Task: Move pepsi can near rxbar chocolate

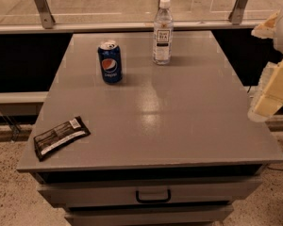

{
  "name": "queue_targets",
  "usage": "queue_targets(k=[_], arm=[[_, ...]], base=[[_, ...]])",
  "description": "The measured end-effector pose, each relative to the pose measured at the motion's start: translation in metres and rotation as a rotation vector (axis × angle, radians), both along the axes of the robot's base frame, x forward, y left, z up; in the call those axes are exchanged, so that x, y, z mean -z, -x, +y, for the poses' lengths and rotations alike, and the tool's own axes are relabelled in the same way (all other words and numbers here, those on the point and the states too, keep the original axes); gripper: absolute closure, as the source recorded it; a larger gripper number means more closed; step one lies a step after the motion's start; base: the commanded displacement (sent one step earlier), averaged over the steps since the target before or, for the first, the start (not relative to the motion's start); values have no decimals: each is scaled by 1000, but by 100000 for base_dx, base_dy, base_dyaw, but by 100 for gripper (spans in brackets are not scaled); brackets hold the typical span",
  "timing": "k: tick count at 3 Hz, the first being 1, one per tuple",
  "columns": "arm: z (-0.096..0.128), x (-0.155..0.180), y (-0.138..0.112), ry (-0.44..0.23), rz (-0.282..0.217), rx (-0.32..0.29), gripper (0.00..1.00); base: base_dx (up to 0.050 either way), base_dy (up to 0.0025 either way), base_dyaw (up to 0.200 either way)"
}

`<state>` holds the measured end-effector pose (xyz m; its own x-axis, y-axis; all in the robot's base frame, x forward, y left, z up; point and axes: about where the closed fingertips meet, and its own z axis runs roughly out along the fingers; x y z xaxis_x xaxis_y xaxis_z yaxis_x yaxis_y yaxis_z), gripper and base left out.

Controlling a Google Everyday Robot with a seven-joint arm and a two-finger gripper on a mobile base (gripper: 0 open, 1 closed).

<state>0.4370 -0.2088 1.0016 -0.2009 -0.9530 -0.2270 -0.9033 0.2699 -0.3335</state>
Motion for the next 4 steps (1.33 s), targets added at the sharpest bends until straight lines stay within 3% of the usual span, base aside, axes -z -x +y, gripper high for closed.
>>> queue_targets(k=[2,3,4], arm=[[0,0,0,0,0,0,0],[0,0,0,0,0,0,0],[29,7,-22,-44,-28,-61,0]], base=[[1947,60,6021],[0,0,0],[0,0,0]])
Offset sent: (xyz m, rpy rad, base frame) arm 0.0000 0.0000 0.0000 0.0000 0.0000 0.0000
